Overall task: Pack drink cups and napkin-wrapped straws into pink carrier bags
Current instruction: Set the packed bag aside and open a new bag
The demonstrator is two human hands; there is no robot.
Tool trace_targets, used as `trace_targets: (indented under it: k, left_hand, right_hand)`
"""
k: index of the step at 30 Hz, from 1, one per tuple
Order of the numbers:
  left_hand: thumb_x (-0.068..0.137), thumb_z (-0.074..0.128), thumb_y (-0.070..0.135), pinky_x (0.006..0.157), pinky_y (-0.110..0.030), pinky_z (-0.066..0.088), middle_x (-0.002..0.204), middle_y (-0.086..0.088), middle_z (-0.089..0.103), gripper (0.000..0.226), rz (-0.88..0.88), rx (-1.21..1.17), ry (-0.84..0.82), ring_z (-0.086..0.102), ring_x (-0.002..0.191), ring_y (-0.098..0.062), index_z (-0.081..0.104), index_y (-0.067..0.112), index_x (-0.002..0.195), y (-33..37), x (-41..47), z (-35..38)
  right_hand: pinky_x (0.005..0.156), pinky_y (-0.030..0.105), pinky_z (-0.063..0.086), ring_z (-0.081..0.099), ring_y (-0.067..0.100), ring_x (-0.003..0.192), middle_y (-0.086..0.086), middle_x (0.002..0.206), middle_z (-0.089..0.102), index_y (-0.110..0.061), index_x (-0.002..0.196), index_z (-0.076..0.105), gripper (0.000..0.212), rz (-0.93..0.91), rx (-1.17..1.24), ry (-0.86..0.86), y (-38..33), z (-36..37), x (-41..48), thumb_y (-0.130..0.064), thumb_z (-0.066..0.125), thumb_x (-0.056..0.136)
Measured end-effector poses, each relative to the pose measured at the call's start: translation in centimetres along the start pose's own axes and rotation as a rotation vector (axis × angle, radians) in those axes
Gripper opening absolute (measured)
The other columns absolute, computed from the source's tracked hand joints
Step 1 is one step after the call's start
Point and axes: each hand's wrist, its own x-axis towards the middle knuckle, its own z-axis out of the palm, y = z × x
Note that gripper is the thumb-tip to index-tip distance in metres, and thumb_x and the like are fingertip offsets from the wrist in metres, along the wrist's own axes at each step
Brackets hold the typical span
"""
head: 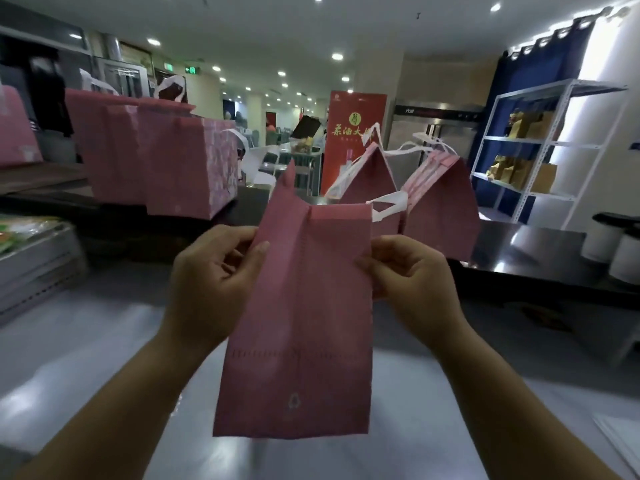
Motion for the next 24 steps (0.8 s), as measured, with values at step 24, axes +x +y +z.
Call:
trace_targets:
  k: [24]
  left_hand:
    - [0.081,0.07,0.018,0.063,-0.023,0.051,0.081,0.018,0.063,0.014,-0.372,-0.042,-0.406,0.061,0.069,-0.003,0.061,0.029,0.086,5.6,-13.3,13.2]
  right_hand:
    - [0.066,0.0,0.042,0.061,0.001,0.067,-0.006,0.086,0.072,-0.013,0.092,0.072,0.013,0.118,-0.617,0.073,5.9,-11.7,-17.0,-0.016,0.076,0.08]
